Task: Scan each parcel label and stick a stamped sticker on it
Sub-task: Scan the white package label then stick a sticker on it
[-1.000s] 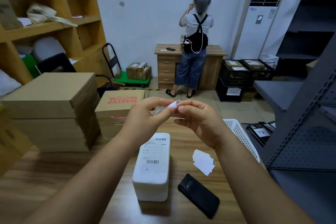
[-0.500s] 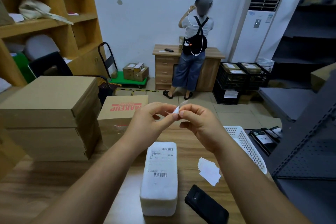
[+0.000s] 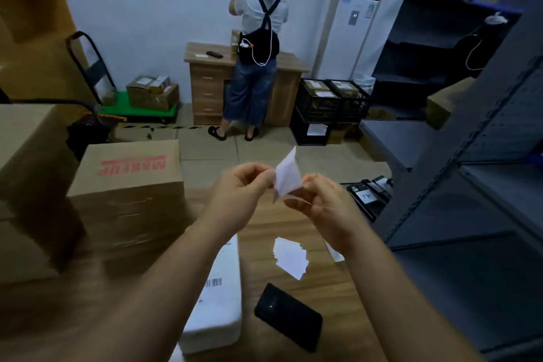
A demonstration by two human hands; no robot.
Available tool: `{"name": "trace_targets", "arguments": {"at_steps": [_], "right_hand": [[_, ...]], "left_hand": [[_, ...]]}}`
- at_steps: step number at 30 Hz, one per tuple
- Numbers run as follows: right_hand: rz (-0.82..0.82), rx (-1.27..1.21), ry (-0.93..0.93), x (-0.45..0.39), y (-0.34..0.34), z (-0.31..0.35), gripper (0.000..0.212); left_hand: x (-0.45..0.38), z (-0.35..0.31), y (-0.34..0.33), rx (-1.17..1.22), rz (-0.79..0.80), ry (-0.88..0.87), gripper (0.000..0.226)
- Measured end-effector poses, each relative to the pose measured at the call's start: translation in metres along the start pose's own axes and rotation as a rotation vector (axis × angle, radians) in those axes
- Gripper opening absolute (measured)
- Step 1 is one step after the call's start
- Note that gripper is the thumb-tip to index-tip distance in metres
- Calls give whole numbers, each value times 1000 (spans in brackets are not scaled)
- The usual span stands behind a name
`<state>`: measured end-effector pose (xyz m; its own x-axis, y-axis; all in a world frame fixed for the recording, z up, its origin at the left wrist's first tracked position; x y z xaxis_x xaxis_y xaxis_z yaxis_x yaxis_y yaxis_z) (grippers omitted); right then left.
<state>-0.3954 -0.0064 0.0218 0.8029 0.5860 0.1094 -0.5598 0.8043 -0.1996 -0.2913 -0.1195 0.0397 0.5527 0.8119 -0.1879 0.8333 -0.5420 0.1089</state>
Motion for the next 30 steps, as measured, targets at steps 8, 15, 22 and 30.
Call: {"name": "trace_targets", "arguments": {"at_steps": [8, 15, 22, 30], "right_hand": [[-51, -37, -50, -42, 94, -11, 11], [-155, 69, -152, -109, 196, -49, 14], [-401, 476, -311, -165, 291, -144, 15], [-247, 698, -235, -213, 287, -174, 37]], "left_hand": [[-1, 20, -111, 29, 13, 91, 21], [-16, 55, -199, -13, -43, 175, 21], [-31, 121, -159, -44, -342, 378, 17], [-23, 138, -128, -50, -429, 449, 16]]}}
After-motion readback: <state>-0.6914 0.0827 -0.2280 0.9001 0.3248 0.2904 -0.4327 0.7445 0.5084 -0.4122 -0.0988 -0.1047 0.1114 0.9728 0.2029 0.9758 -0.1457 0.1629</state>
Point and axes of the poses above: each hand's wrist, its own x-axis away from the middle knuckle, its own y-axis out of the back of the hand, z = x × y, the point moved 9 cm from there along -x, towards the middle knuckle, and after that the axes turned 15 degrees about -z, right-handed, at the moved point
